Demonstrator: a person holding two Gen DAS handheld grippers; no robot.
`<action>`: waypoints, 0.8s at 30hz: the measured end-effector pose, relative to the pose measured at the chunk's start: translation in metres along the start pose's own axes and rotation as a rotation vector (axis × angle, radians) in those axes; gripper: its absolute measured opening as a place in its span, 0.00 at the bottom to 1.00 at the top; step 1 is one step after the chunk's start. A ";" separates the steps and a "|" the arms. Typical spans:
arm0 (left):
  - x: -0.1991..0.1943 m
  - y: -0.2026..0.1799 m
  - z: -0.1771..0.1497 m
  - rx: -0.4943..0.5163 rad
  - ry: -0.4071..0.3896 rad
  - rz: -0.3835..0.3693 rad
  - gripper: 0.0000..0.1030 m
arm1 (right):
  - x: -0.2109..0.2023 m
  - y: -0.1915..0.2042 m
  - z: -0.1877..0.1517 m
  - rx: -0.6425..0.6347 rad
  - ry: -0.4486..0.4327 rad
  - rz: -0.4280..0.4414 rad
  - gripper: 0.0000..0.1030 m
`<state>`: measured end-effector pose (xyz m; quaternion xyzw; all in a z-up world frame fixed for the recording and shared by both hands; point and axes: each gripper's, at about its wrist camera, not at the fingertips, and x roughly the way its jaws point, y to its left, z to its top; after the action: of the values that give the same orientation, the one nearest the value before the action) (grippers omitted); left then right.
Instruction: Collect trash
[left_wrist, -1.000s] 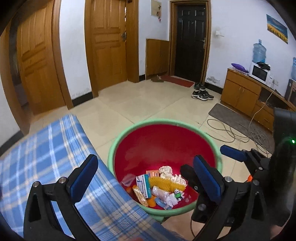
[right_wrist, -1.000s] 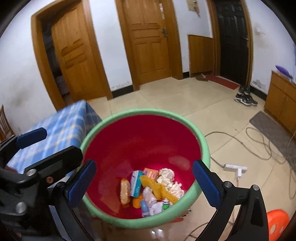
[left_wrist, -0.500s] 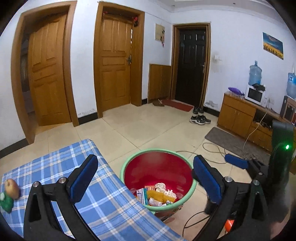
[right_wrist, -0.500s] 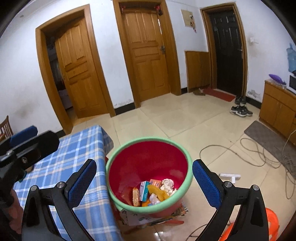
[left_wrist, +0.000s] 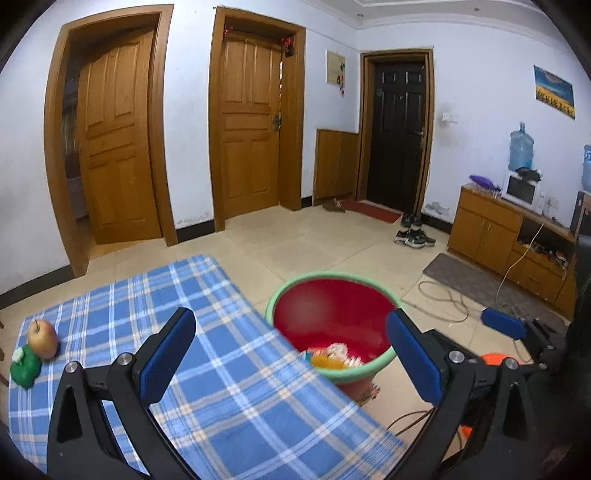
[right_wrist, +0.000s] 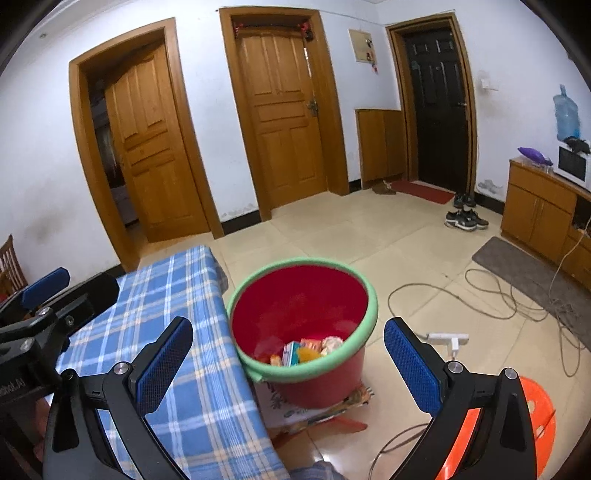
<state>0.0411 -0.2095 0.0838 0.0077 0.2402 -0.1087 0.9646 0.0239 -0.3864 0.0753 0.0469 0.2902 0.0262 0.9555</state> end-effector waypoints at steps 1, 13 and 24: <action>0.004 0.002 -0.007 -0.001 0.012 0.010 0.98 | 0.001 -0.003 -0.004 0.002 0.002 -0.006 1.00; 0.029 0.006 -0.053 -0.057 0.082 -0.003 0.98 | -0.002 -0.005 -0.029 -0.038 -0.041 0.057 1.00; 0.034 0.002 -0.058 -0.059 0.092 -0.019 0.98 | 0.007 -0.016 -0.031 -0.028 -0.026 0.030 1.00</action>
<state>0.0438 -0.2101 0.0166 -0.0180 0.2874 -0.1102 0.9513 0.0128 -0.3993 0.0444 0.0381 0.2767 0.0439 0.9592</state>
